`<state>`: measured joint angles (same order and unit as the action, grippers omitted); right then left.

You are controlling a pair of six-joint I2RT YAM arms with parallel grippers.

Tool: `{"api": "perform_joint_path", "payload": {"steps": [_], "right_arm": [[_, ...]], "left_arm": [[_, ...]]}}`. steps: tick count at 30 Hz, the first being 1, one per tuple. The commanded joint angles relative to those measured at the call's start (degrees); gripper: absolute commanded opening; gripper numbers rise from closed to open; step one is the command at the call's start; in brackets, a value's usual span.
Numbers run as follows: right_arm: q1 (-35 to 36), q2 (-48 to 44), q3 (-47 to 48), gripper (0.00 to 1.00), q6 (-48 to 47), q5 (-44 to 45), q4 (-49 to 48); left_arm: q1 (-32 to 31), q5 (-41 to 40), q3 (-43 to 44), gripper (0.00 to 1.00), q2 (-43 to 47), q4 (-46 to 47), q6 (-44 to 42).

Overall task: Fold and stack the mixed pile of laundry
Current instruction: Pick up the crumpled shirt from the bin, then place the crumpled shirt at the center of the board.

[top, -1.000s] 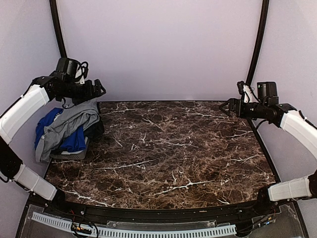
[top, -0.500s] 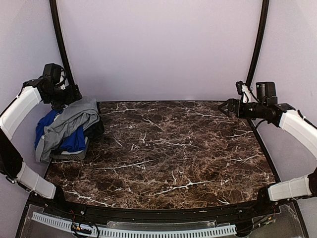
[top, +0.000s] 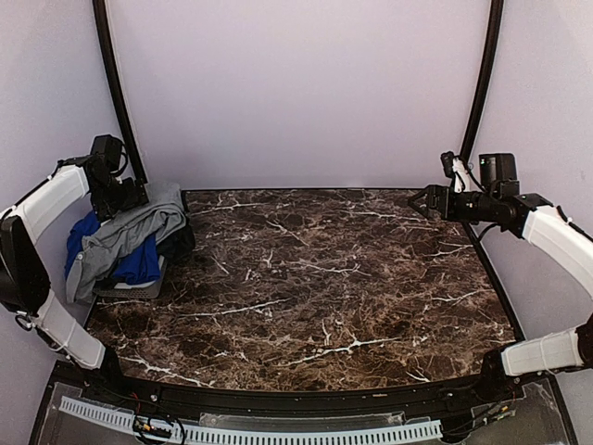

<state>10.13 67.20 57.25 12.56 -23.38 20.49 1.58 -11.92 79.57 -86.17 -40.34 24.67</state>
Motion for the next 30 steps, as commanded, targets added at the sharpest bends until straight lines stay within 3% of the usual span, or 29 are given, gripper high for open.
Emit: {"api": "perform_joint_path", "payload": {"steps": [1,3,5,7,8,10,12,14,23,28,30], "right_arm": [[0.4,-0.7,-1.2,0.99,0.6,-1.0,-2.8],[0.4,-0.4,-1.3,0.98,0.8,-1.2,-3.2],[0.4,0.0,-1.3,0.98,0.9,-1.4,-3.3],[0.4,0.1,-1.3,0.98,1.0,-1.4,-3.5],[0.5,0.2,-1.3,0.98,1.0,-1.5,-3.6],[0.4,0.3,-1.3,0.99,1.0,-1.5,-3.8],[0.4,0.7,-1.4,0.98,1.0,-1.7,-4.0],[0.4,0.8,-1.4,0.98,1.1,-2.0,-4.2],[0.4,1.9,0.7,0.98,1.0,-3.1,-4.0],[0.4,2.0,2.1,0.98,1.2,-3.6,-3.4],[0.4,1.9,2.4,0.98,1.2,-3.4,-3.1]], "left_arm": [[0.6,-0.3,-1.2,0.99,-2.6,1.3,-0.6],[0.7,0.4,-1.2,0.99,-3.9,1.6,-1.0],[0.8,2.0,-1.3,0.91,-3.9,2.1,-1.0],[0.8,5.8,-2.5,0.71,-1.9,5.1,-1.0],[0.8,6.9,-3.8,0.53,-1.0,6.4,-1.0],[0.7,11.8,-5.5,0.28,2.2,9.8,-1.0],[0.7,16.6,-5.6,0.1,4.5,11.8,-1.0],[-0.1,20.1,-3.8,0.01,5.9,12.4,-2.0],[-12.2,23.4,16.0,0.0,3.6,10.0,-6.9],[-20.7,33.9,27.9,0.0,-4.2,11.9,-7.2],[-25.8,34.2,37.4,0.0,-8.9,10.2,-9.3]]}}
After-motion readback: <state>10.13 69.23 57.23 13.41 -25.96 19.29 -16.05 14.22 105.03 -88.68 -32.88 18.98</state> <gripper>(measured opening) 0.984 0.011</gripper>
